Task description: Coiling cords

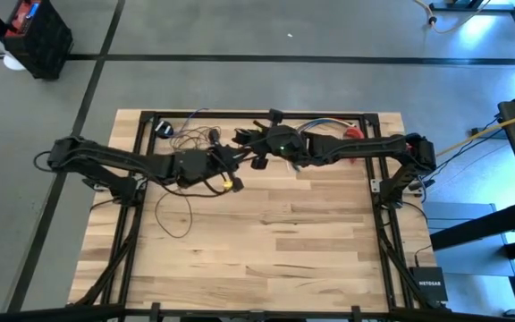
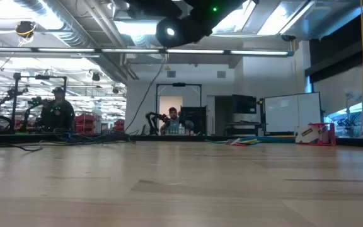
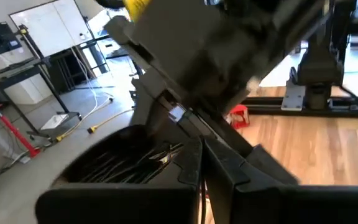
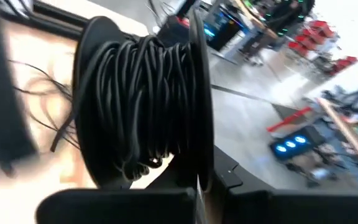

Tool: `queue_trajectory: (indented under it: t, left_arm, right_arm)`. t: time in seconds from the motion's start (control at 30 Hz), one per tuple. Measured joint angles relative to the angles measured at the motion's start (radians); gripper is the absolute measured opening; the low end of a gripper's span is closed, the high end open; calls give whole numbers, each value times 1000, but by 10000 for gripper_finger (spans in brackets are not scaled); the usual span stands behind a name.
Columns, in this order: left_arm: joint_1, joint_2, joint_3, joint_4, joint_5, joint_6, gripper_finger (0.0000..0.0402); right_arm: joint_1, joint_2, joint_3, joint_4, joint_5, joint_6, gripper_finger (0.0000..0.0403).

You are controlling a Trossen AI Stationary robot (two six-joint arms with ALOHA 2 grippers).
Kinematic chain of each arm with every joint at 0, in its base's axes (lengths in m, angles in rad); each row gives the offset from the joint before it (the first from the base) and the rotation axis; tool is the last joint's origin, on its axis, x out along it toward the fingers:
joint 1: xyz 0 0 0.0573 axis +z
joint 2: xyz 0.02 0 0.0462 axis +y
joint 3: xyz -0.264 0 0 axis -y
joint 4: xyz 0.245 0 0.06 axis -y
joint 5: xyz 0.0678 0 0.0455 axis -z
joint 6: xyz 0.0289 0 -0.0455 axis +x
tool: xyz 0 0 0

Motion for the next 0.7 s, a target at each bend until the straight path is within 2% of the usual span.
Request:
queue_trajectory:
  t: [0.3,0.7]
  left_arm:
    - [3,67,0,52,-13,64,5]
    - [8,65,4,58,-9,89,5]
  right_arm:
    - [0,-59,15,-6,-182,104,3]
    - [0,-160,15,-16,-331,183,3]
